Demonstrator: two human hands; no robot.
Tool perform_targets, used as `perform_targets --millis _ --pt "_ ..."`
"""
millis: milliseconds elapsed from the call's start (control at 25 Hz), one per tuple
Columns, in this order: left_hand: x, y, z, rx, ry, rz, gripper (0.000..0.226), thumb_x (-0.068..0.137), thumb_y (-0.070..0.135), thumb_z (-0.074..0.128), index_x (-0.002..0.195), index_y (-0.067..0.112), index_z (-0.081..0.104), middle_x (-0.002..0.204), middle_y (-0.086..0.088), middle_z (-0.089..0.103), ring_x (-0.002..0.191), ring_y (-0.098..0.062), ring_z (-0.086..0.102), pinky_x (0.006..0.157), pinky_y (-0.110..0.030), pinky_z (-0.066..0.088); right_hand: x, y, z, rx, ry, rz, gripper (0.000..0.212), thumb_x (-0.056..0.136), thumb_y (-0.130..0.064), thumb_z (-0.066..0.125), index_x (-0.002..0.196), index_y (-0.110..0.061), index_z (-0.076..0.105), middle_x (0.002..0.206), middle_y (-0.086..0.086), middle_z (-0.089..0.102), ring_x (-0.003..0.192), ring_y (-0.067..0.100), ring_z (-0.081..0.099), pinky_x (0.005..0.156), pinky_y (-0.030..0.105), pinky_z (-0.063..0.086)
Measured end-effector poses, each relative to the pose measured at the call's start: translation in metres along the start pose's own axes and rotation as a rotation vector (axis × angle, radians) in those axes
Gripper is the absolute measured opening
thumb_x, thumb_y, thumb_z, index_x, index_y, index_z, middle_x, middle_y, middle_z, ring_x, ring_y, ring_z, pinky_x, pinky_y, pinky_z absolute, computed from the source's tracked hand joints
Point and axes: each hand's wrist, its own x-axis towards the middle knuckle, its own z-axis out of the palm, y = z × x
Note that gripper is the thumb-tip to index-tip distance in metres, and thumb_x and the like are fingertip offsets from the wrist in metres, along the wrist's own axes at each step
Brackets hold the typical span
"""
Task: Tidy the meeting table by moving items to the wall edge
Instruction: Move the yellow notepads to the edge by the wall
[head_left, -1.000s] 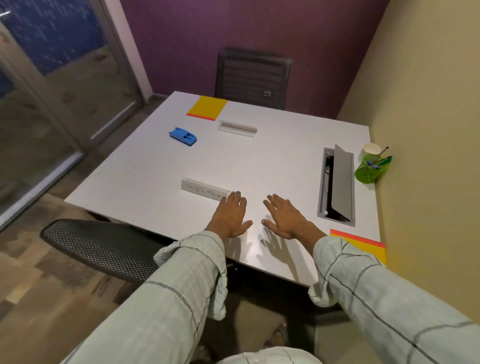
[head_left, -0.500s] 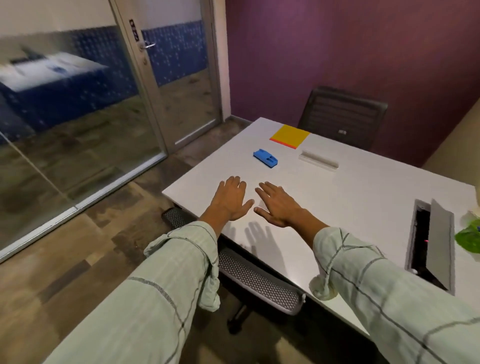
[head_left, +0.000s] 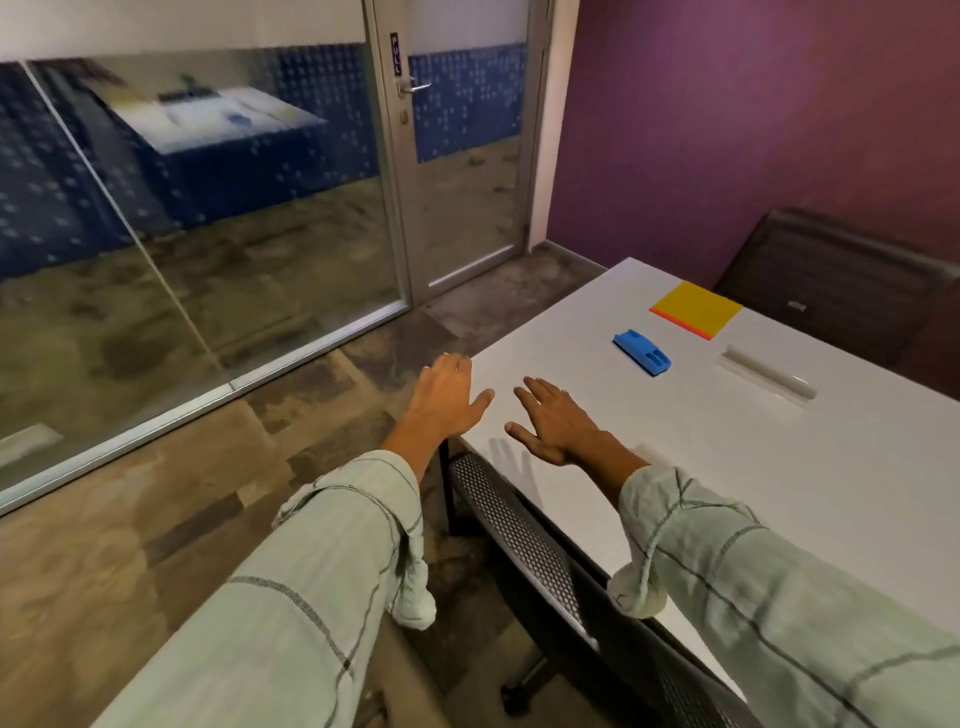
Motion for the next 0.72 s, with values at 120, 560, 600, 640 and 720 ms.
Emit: perform_targets --millis 120,560,600,640,720 --pt "0.034 -0.059 0.006 0.016 -0.005 0.047 0.067 0.096 0.053 0.043 0.145 0.007 0.035 0.153 -0.015 0.035 0.142 -0.031 0.03 0.115 -0.047 0.029 0.053 -0.023 0.003 0.007 -0.009 0.055 0.072 0.1 -0.059 0.026 0.157 -0.017 0.013 0.166 0.01 0.005 0.152 0.032 0.006 0.122 0.052 0.01" --pt "0.152 -0.209 -0.002 0.037 -0.083 0.288 0.064 0.096 0.052 0.043 0.142 0.007 0.036 0.154 -0.016 0.032 0.143 -0.032 0.027 0.116 -0.047 0.028 0.215 -0.09 -0.012 0.065 0.032 0.254 0.07 0.1 -0.057 0.03 0.155 -0.016 0.016 0.165 0.009 0.01 0.152 0.032 0.01 0.121 0.052 0.014" --pt "0.167 -0.219 0.003 0.034 -0.096 0.294 0.065 0.096 0.052 0.042 0.143 0.007 0.035 0.155 -0.016 0.03 0.144 -0.032 0.025 0.117 -0.048 0.027 0.229 -0.089 -0.01 0.07 0.033 0.277 0.071 0.1 -0.057 0.031 0.155 -0.015 0.016 0.165 0.01 0.011 0.151 0.032 0.011 0.121 0.052 0.014" --pt "0.183 -0.227 0.009 0.035 -0.112 0.305 0.065 0.096 0.052 0.041 0.144 0.007 0.034 0.156 -0.016 0.028 0.145 -0.032 0.023 0.118 -0.049 0.025 0.242 -0.085 -0.007 0.078 0.035 0.302 0.072 0.099 -0.058 0.032 0.155 -0.015 0.016 0.165 0.01 0.011 0.151 0.032 0.011 0.122 0.053 0.015" --pt "0.222 -0.241 0.021 0.043 -0.146 0.349 0.067 0.097 0.052 0.04 0.146 0.007 0.031 0.158 -0.017 0.025 0.146 -0.032 0.021 0.119 -0.049 0.022 0.274 -0.072 0.0 0.098 0.023 0.367 0.074 0.099 -0.059 0.033 0.155 -0.015 0.015 0.165 0.009 0.011 0.151 0.033 0.012 0.122 0.053 0.015"
